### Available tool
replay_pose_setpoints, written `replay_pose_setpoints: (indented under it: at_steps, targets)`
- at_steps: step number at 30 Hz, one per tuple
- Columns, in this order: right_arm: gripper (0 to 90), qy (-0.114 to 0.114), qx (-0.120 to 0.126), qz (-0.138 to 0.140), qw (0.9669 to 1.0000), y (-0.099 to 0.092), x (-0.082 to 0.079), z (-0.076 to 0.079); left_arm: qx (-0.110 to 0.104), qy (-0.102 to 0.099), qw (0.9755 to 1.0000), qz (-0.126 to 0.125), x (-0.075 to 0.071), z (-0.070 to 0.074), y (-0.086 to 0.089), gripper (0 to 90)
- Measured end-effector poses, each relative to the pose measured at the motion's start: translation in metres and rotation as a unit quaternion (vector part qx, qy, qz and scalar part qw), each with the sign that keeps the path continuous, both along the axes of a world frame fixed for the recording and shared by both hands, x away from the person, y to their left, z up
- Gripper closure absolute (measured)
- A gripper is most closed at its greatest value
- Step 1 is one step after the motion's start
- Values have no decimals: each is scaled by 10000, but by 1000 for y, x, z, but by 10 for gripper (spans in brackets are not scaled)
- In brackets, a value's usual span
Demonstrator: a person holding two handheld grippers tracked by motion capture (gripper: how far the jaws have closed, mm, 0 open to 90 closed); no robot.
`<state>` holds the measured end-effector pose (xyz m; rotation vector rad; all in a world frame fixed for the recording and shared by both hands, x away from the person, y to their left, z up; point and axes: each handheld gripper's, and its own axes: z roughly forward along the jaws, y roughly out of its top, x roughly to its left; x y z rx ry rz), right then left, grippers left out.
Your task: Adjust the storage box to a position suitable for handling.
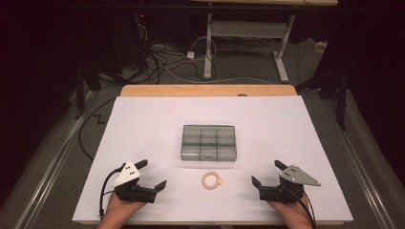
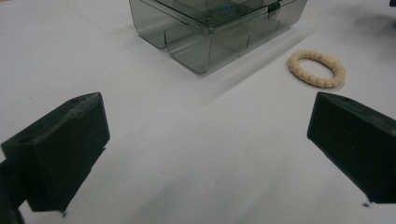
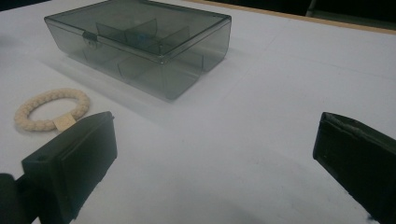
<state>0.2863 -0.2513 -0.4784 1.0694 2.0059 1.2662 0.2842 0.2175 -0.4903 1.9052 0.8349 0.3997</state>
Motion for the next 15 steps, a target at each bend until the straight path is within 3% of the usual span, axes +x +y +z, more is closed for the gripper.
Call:
replay_pose_setpoints:
  at_steps: [9, 15]
  targets:
    - [1, 10, -110, 89, 9999, 2, 1, 1, 97, -53, 9999, -22, -1, 0, -2, 0]
    - [2, 207, -87, 265, 9994, 7, 2, 1, 103, 41, 9999, -101, 1, 0, -2, 0]
